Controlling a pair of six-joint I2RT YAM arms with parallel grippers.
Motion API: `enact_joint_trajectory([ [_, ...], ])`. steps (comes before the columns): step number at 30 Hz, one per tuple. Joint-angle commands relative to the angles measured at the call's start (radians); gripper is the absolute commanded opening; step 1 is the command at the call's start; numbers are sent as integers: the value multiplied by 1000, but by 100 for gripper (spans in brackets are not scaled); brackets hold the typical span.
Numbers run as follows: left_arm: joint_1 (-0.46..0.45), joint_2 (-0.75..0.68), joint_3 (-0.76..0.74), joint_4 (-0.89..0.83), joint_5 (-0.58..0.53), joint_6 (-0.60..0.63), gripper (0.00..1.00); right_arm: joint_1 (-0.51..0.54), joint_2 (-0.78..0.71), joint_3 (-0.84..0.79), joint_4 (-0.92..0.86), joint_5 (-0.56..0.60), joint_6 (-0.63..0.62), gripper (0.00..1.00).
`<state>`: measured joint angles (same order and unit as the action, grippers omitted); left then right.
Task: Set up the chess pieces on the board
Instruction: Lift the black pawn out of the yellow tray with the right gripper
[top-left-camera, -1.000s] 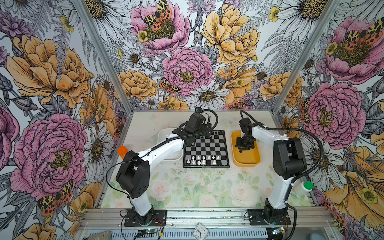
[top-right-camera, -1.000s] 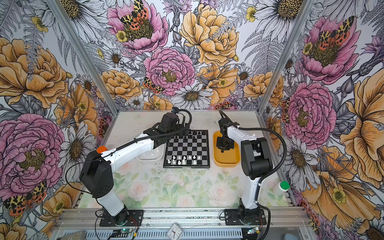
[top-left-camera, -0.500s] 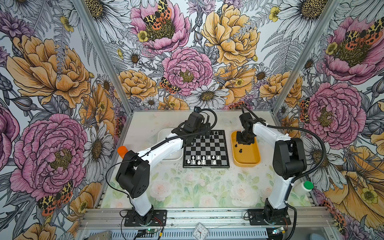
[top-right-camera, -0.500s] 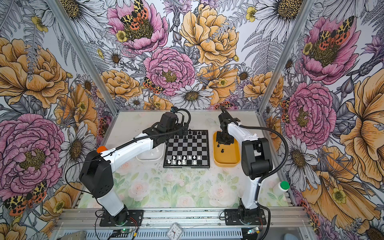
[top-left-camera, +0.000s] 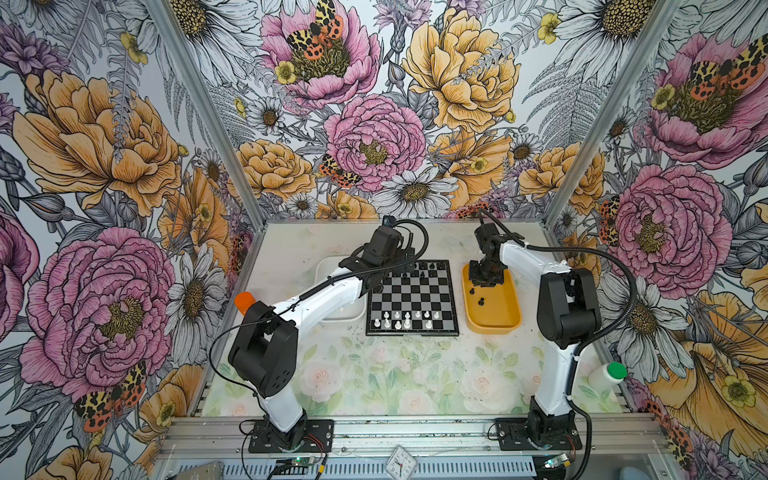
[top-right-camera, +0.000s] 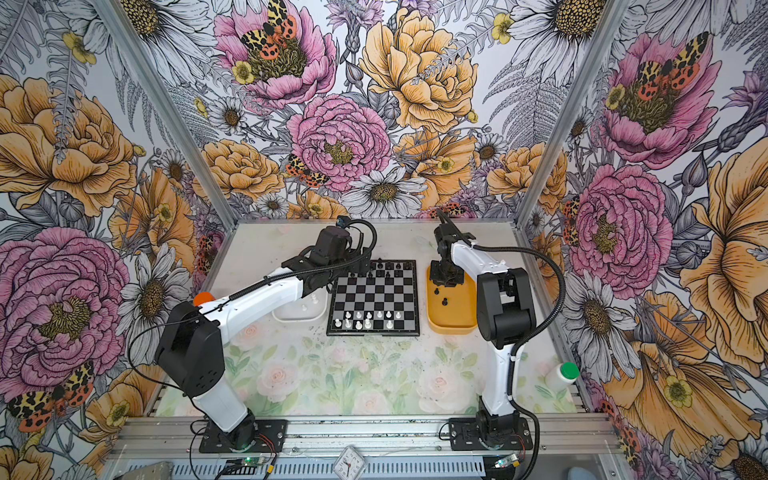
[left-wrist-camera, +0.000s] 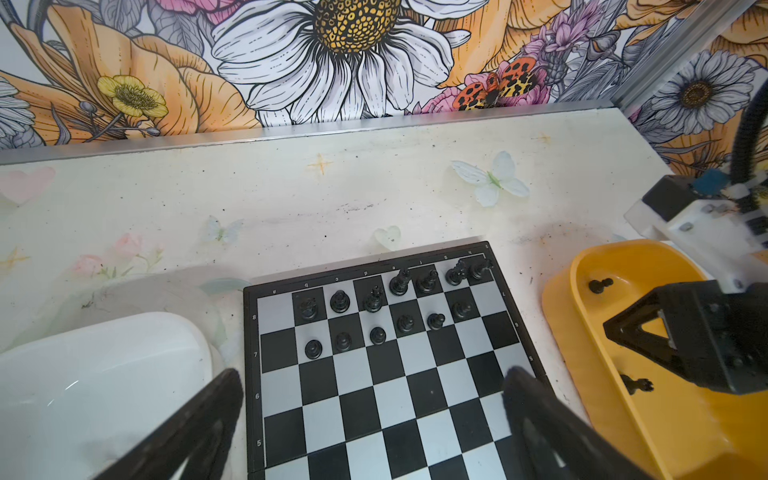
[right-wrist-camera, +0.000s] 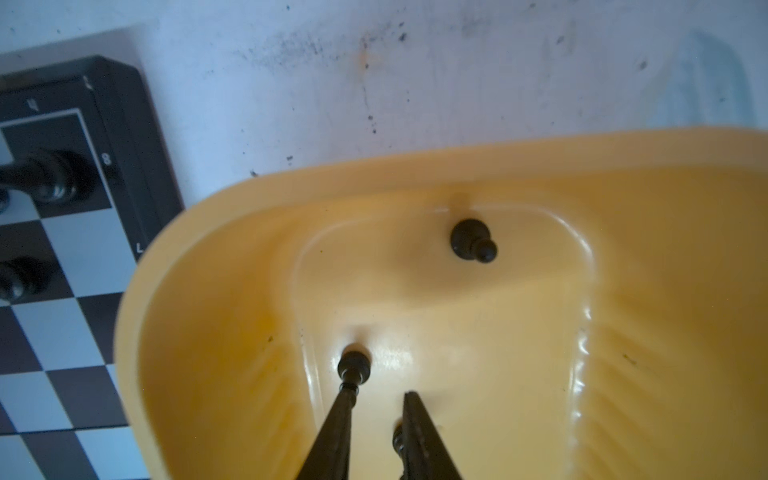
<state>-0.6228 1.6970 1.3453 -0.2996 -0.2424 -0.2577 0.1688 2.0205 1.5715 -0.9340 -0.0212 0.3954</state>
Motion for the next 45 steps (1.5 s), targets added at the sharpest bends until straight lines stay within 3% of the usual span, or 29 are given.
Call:
enact_joint_trajectory([
  [1,9,-43,-19,22,-5,5,99,5,19,44,0,-19,5,26],
  [45,0,-77,-52,28,-38,-11,99,27,67,7,-13,-14,-20,21],
])
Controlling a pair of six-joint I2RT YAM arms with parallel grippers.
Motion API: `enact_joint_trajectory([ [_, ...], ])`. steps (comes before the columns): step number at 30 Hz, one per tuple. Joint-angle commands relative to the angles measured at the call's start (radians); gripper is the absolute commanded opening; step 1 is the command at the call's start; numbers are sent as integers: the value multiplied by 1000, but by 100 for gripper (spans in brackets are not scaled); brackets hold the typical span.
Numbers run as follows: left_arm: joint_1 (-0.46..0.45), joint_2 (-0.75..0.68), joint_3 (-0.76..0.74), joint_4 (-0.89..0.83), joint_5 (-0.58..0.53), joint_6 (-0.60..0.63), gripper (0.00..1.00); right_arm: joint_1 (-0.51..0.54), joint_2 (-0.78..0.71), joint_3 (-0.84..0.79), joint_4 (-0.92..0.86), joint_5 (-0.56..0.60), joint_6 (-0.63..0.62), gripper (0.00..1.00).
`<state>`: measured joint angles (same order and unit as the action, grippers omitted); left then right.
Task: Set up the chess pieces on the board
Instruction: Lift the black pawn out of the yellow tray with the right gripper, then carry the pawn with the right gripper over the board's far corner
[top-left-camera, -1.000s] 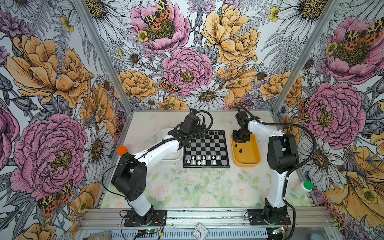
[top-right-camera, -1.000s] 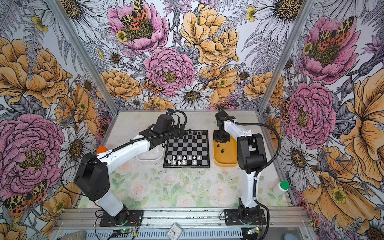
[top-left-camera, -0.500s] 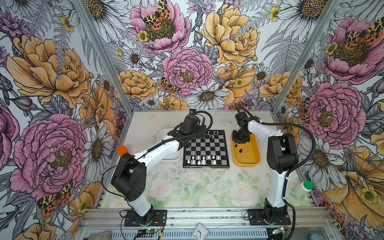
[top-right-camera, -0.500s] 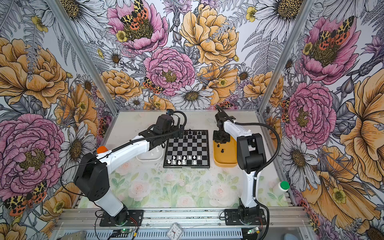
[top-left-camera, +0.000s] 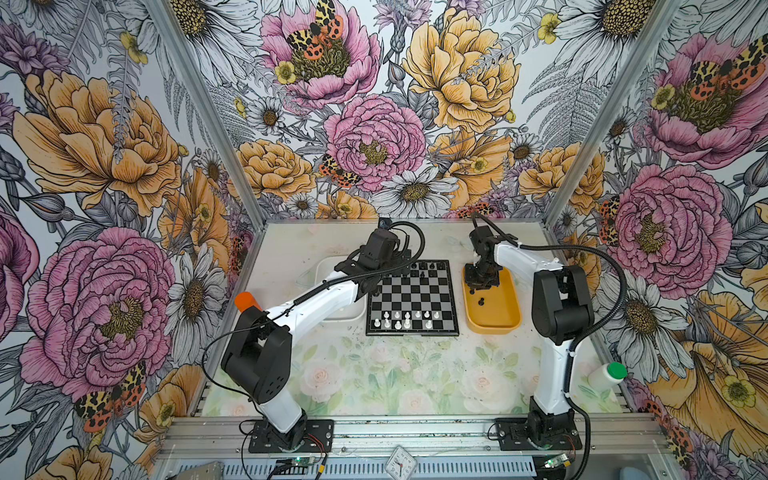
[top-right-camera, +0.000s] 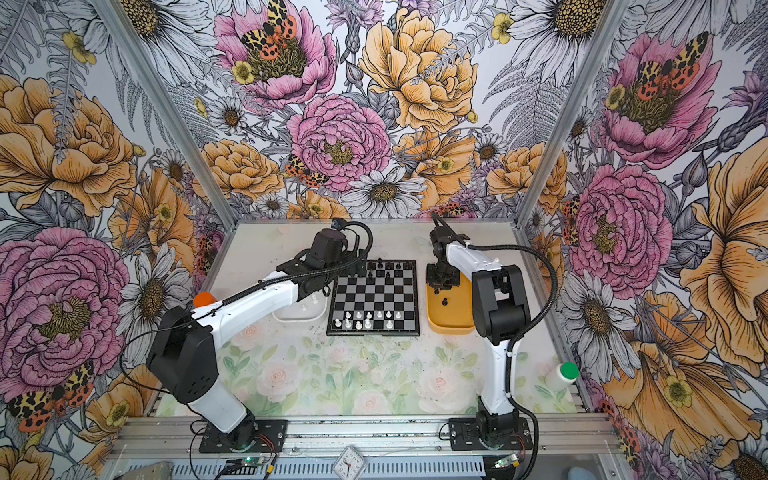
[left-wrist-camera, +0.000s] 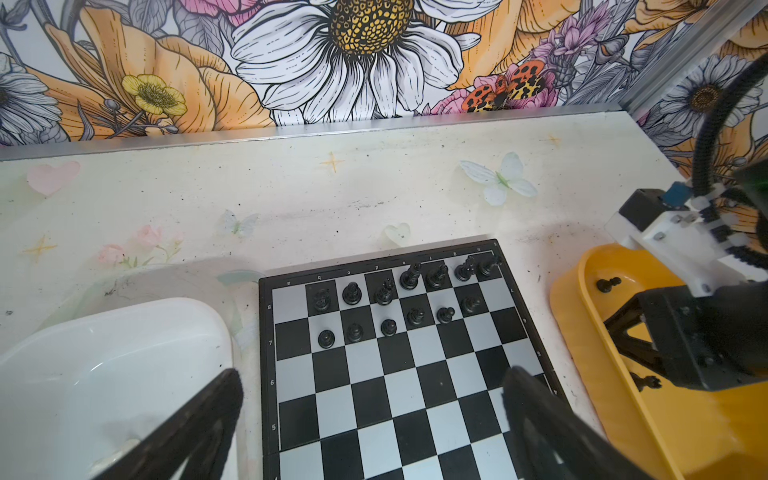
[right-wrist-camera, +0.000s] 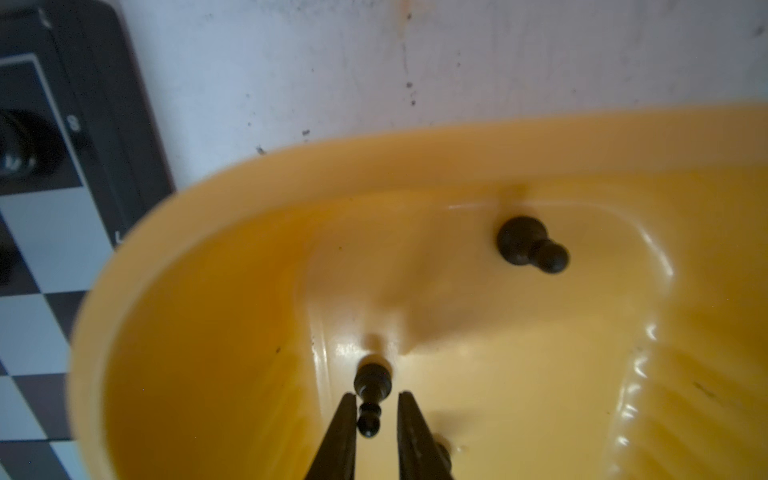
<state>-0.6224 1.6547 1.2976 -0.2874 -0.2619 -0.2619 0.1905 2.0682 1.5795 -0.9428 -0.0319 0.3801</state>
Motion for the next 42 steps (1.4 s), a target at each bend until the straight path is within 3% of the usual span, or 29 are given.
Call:
enact_joint_trajectory([
  [1,0,-34,-5,16,-17,-7,99,6,18,-1,-5,-4,-4,21],
  [31,12,-64,-30,17,-19,4,99,11,-7,11,-15,11,1,8],
  [42,20,-91,-62,26,-24,6,99,26,-31,137,-93,61,-12,8],
])
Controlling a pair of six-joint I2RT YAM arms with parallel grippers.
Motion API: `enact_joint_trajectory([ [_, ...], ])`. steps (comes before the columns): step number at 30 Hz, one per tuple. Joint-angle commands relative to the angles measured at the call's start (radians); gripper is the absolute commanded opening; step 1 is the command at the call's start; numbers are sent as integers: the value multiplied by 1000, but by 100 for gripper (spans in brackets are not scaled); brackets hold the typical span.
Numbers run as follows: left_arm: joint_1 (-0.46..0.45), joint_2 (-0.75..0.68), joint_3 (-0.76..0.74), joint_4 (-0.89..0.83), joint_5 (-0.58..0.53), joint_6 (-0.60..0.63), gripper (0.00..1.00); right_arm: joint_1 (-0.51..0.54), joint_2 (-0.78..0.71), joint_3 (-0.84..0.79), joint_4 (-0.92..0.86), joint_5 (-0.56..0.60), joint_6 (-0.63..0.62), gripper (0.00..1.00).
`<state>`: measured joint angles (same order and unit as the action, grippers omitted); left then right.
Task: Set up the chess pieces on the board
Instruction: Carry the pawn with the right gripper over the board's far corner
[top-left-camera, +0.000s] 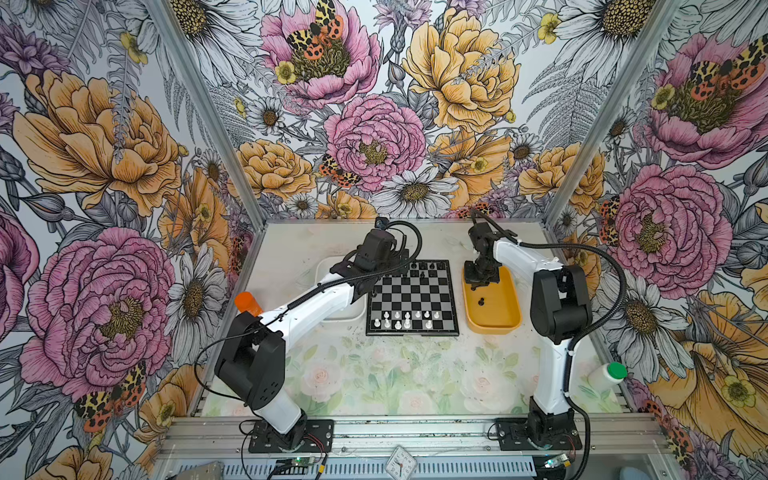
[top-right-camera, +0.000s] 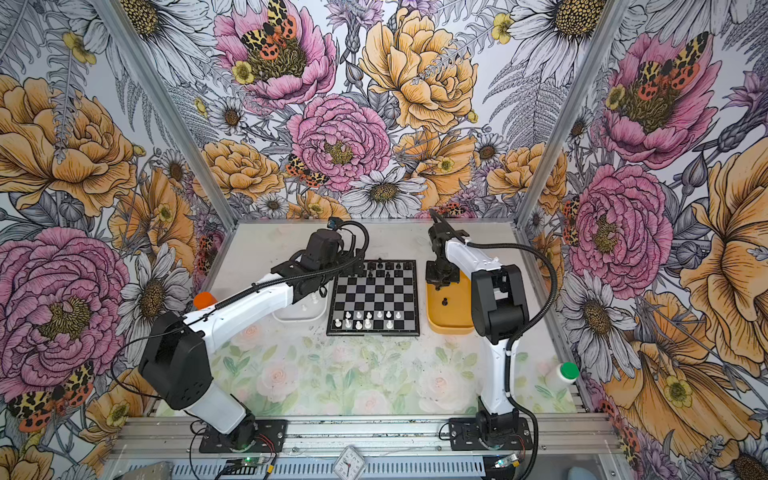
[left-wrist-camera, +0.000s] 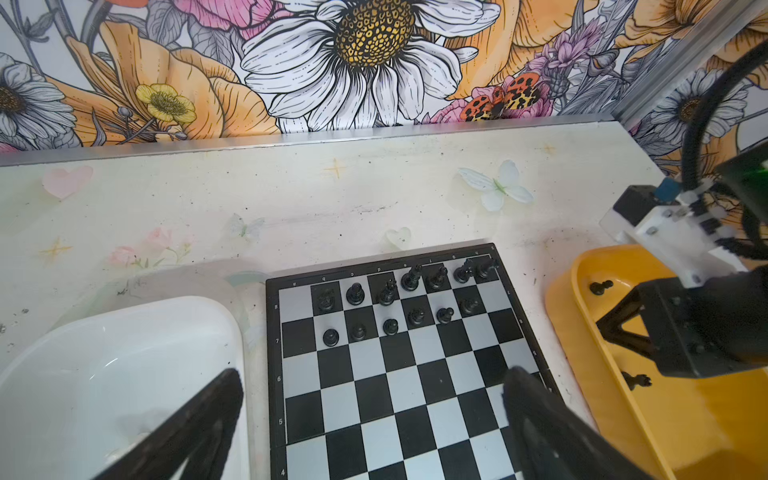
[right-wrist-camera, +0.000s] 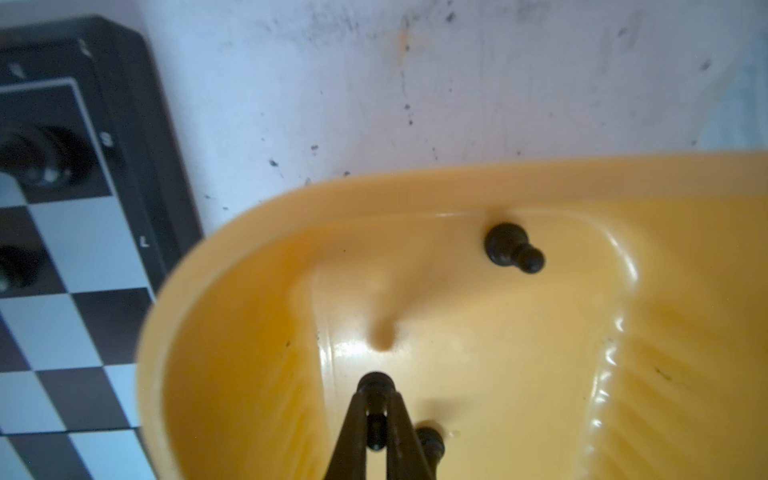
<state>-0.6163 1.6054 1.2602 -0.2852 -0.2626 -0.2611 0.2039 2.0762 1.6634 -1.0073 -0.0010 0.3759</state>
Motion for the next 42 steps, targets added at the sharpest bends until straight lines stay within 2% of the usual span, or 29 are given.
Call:
enact_joint_trajectory([
  [1,18,-52,-34,28,-19,3,99,15,-40,73,-40,34,-10,8],
  [17,62,-206,-190,83,-33,-29,99,117,68,432,-170,49,-19,8],
  [32,84,-331,-278,65,-85,-54,99,152,210,484,-171,16,-25,8],
  [42,95,-348,-282,51,-86,-54,99,157,275,485,-151,13,-29,9],
])
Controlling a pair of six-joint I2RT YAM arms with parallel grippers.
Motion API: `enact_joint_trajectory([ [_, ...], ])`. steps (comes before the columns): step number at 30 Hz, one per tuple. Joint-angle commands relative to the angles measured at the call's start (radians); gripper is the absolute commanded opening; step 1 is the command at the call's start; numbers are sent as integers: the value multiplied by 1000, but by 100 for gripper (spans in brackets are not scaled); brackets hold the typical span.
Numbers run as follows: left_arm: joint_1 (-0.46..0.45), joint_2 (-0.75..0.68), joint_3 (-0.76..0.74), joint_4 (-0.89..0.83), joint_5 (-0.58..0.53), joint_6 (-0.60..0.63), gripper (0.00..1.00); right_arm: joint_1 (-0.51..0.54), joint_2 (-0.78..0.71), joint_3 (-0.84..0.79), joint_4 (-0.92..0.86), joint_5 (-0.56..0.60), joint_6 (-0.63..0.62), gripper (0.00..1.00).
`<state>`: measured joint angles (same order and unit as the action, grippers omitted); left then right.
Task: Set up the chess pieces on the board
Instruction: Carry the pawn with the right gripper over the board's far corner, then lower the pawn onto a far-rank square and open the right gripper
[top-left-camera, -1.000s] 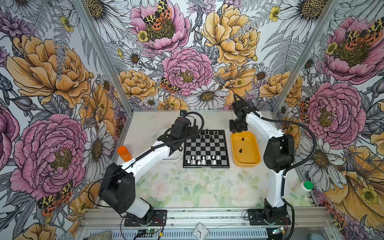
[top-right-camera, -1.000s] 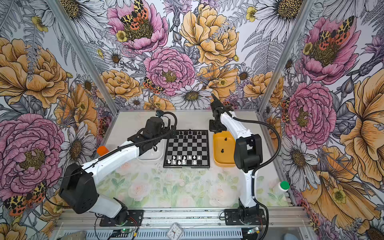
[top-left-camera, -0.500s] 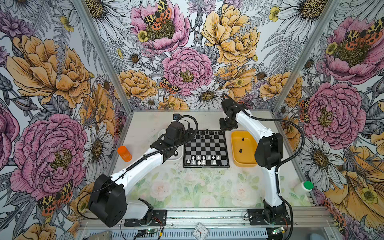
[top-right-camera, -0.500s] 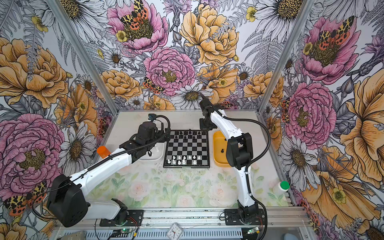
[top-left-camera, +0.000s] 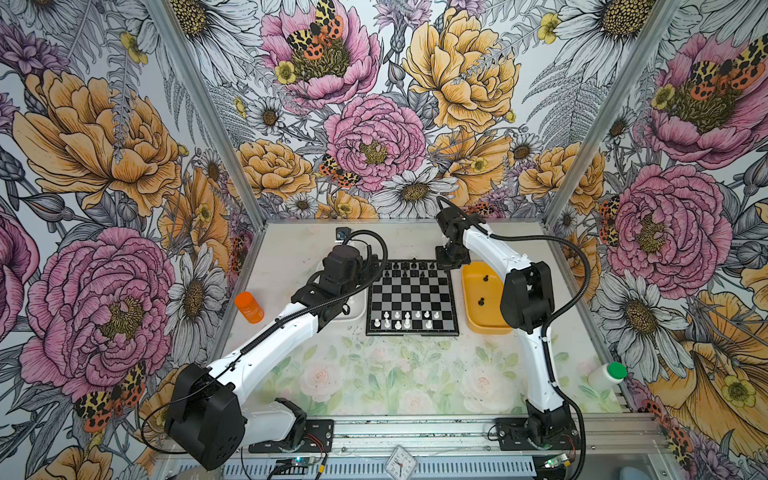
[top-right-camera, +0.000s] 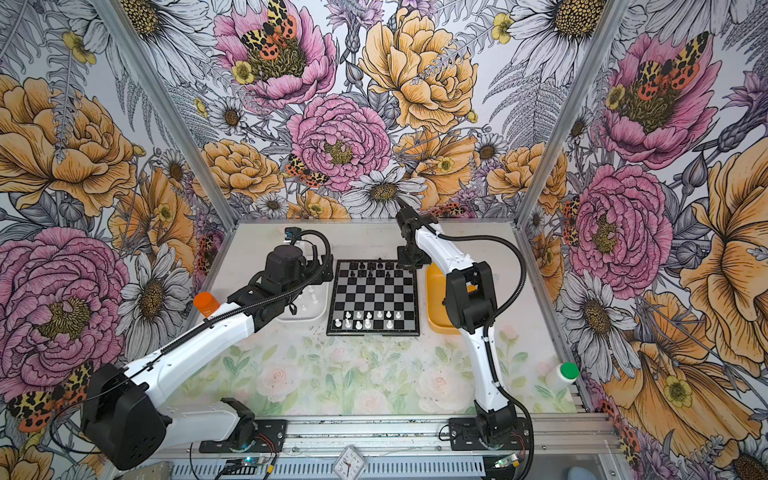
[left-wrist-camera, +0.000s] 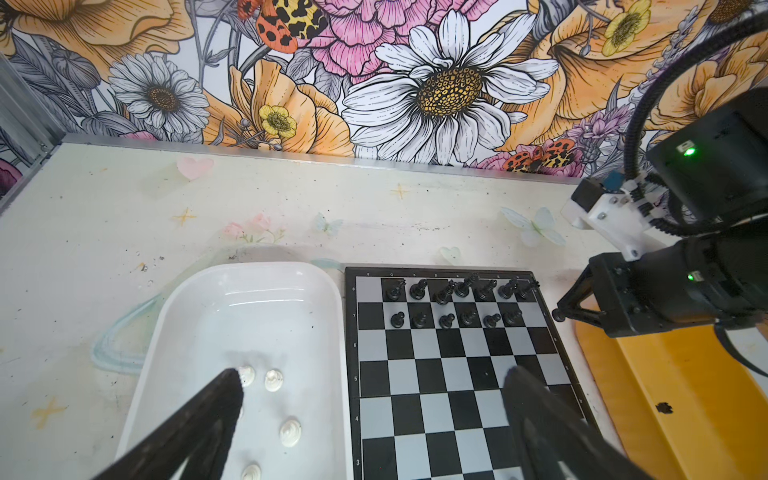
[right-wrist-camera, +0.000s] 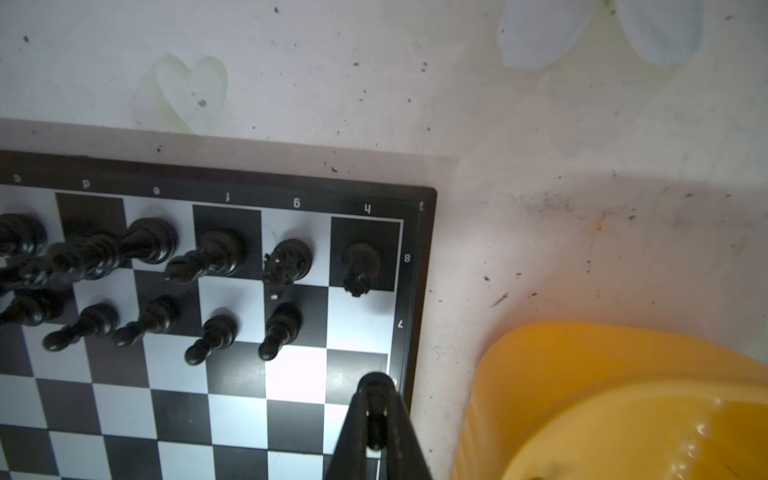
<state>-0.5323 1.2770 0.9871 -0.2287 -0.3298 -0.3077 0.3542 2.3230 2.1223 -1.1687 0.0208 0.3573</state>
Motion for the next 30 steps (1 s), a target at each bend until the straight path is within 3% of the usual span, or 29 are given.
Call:
enact_joint_trajectory([
  [1,10,-19,-7,-9,-18,-8,99,6,33,26,14,-11,-11,9],
  [30,22,-27,-10,-18,-23,-8,99,6,101,89,17,-28,-20,11],
])
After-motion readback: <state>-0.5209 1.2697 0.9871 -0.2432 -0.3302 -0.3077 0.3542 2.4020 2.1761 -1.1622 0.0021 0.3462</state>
